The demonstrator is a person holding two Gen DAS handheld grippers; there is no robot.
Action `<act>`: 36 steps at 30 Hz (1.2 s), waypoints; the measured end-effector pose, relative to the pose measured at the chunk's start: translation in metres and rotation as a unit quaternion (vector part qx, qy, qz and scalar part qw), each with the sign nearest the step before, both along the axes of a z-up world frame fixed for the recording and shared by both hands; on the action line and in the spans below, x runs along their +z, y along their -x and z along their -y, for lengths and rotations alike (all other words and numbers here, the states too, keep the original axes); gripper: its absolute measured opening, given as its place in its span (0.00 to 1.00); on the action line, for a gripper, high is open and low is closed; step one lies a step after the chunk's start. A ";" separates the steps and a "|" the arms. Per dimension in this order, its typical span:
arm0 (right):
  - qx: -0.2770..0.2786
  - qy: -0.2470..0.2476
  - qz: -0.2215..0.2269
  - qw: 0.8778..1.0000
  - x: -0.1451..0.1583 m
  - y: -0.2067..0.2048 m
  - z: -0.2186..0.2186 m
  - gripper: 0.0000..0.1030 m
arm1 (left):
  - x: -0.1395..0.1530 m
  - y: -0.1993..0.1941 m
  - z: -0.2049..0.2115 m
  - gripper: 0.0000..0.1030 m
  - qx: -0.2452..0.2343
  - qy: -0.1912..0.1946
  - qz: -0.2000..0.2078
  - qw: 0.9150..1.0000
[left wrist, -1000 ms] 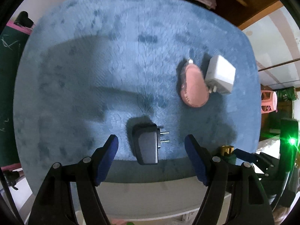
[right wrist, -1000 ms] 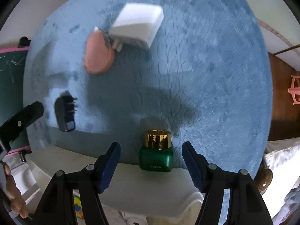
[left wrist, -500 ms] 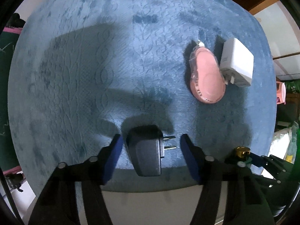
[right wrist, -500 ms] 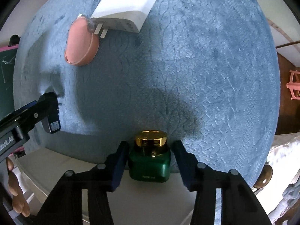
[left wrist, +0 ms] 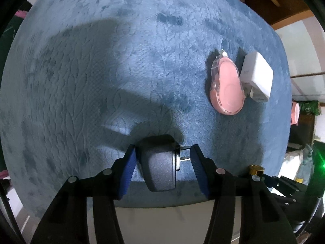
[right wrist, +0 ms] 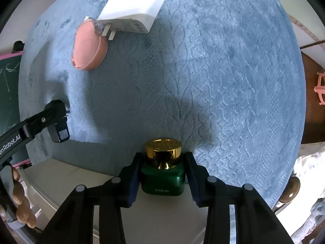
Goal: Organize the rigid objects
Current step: 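Grasp the black plug charger with the left gripper while the right grasps the green gold-lidded jar, then carry the black plug and green jar into the tray and open both grippers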
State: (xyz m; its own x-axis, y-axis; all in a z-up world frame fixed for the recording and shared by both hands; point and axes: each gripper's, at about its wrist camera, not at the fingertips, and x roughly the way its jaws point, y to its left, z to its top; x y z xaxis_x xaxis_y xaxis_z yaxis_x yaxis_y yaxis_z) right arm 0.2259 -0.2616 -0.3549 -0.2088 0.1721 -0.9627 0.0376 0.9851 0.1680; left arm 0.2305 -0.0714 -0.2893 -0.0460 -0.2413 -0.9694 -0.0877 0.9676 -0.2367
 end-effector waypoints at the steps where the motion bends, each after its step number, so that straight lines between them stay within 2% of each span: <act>1: 0.000 -0.002 0.000 1.000 0.000 0.002 0.004 0.40 | -0.001 0.001 -0.004 0.56 0.004 0.005 0.001 1.000; 5: -0.005 -0.007 0.000 1.000 0.002 0.005 0.008 0.40 | 0.000 0.005 -0.016 0.55 0.013 0.019 0.003 1.000; 6: -0.007 -0.008 0.000 1.000 0.002 0.007 0.009 0.40 | 0.001 0.006 -0.020 0.44 0.014 0.019 0.005 1.000; 9: -0.013 -0.013 0.005 1.000 0.007 0.010 0.016 0.40 | 0.009 0.008 -0.026 0.44 0.018 0.034 0.004 0.999; 18: -0.016 -0.010 0.045 0.999 0.038 0.014 0.019 0.40 | 0.054 0.020 -0.035 0.44 0.015 0.045 0.048 0.998; 26: -0.029 -0.022 0.127 0.991 0.103 0.025 0.021 0.40 | 0.128 0.038 -0.034 0.44 -0.010 0.055 0.126 0.990; 33: -0.042 -0.034 0.216 0.975 0.181 0.054 0.018 0.40 | 0.181 0.065 -0.031 0.44 -0.044 0.062 0.191 0.979; 36: -0.040 -0.030 0.248 0.968 0.205 0.072 0.009 0.40 | 0.198 0.086 -0.028 0.44 -0.066 0.066 0.212 0.973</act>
